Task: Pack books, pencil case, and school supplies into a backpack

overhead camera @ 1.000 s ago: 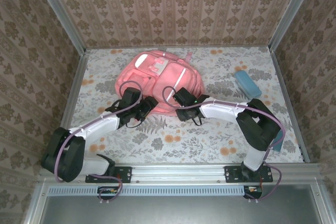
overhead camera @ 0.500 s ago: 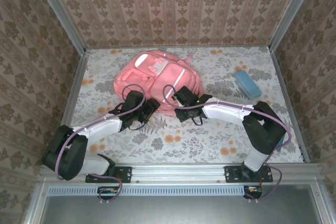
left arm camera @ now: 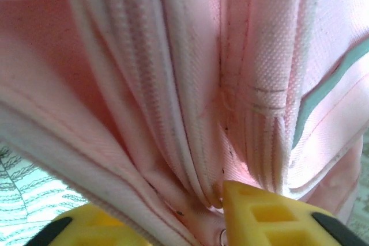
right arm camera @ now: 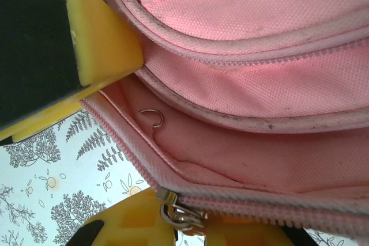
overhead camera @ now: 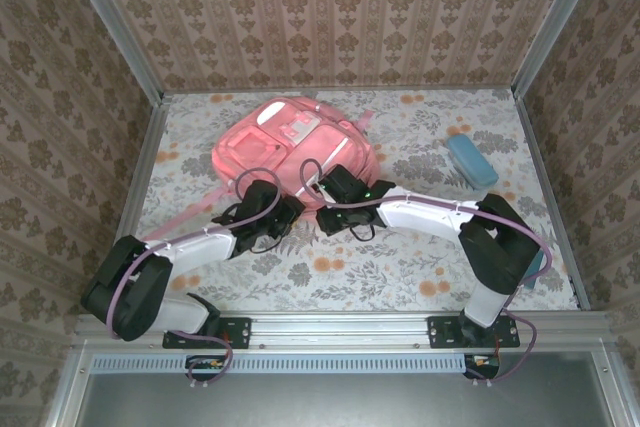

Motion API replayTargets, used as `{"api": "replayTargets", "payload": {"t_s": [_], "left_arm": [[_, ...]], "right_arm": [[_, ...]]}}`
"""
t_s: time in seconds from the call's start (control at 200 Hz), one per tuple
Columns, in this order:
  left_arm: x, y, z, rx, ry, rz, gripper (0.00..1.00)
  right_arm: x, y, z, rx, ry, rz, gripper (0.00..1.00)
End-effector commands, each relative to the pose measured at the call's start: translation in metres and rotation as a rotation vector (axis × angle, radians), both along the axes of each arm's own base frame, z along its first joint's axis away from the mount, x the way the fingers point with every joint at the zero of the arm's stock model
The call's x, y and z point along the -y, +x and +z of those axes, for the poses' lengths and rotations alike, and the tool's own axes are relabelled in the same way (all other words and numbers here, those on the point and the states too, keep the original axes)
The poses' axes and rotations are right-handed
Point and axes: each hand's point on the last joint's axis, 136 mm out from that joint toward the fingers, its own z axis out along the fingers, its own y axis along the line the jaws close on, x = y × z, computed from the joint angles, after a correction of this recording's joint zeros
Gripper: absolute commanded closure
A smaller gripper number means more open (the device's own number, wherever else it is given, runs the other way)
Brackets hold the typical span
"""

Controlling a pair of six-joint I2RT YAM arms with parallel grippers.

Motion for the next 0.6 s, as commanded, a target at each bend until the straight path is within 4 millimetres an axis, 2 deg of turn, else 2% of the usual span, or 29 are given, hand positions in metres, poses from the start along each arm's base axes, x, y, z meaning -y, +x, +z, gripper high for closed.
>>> {"api": "replayTargets", "payload": {"t_s": [0.0, 0.18, 0.45, 0.52, 0.595], "left_arm": [[-0.009, 0.003, -0.005, 0.01, 0.044, 0.041, 0.79], [-0.022, 0.003, -0.014, -0.001, 0.11, 0.046, 0.93], [-0.033, 0.006, -0.014, 0.007, 0.147, 0.033, 0.98], [-0.034, 0.007, -0.011, 0.016, 0.159, 0.018, 0.99], [-0.034, 0.009, -0.009, 0.022, 0.169, -0.001, 0.98]], "right_arm": [[0.008, 0.008, 0.015, 0.054, -0.034, -0.06, 1.0], [0.055, 0.007, 0.012, 0.11, -0.179, -0.114, 0.98], [0.11, 0.034, 0.016, 0.098, -0.225, -0.266, 0.96], [0.115, 0.04, 0.017, 0.088, -0.229, -0.304, 0.97], [0.111, 0.04, 0.019, 0.078, -0.21, -0.296, 0.98]]}}
